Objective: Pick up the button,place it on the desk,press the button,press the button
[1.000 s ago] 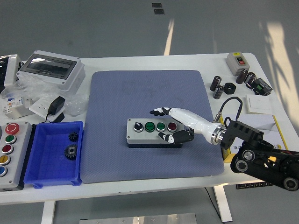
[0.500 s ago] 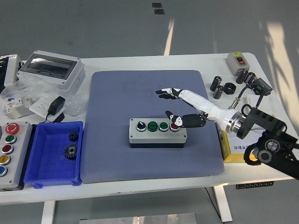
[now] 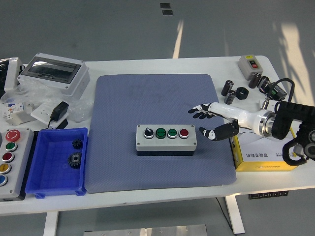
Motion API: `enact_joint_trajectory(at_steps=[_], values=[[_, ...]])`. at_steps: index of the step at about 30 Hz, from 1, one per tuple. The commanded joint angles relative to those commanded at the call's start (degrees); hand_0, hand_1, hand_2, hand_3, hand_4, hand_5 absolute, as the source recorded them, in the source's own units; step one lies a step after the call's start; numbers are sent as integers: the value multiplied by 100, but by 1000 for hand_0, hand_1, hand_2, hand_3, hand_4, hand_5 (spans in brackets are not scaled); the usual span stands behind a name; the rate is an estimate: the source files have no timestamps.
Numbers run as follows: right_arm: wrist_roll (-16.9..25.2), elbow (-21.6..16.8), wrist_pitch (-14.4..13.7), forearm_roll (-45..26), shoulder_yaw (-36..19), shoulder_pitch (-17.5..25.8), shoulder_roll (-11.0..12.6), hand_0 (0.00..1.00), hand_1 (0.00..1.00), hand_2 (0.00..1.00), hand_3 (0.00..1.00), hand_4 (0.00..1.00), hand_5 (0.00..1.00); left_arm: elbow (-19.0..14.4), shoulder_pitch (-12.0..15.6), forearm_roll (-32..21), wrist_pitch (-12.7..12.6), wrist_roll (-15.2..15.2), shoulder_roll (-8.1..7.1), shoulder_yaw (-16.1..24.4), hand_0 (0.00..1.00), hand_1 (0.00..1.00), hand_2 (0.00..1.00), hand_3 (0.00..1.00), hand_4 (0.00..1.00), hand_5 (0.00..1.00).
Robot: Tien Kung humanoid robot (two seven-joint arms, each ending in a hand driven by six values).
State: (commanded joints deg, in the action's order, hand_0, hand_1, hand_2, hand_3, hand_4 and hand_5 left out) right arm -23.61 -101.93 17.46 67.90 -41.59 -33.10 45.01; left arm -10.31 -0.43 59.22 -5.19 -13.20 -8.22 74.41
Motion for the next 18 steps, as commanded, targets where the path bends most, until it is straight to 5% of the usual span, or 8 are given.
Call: enact_joint_trajectory(at_steps=[2,3,8,9,18], values=[[-81,2,249,-81,-16,-21,-42,547,653,681,838,414,2,0,4,-6,-2,-7,1,-4,623,575,552,609,622,191],[-102,3,365,-106,-20,-28,-56,136,280,403,798,351,2,0,6,-8,-2,-9,1,-5,623,575,551,608,622,191],[-47,193,367,-53,121,-131,-258,136,280,403,798,351,2,0,6,-6,-6,-23,-1,-3,623,575,551,608,622,191],[-44,258,335,-12,167,-151,-306,33,191,294,812,270,2,0,3,-7,-6,-22,0,-6,623,575,551,608,622,192],[-12,634,194,73,296,-194,-515,2,180,285,819,290,2,0,6,-15,-2,-22,2,-24,623,576,551,608,622,192]])
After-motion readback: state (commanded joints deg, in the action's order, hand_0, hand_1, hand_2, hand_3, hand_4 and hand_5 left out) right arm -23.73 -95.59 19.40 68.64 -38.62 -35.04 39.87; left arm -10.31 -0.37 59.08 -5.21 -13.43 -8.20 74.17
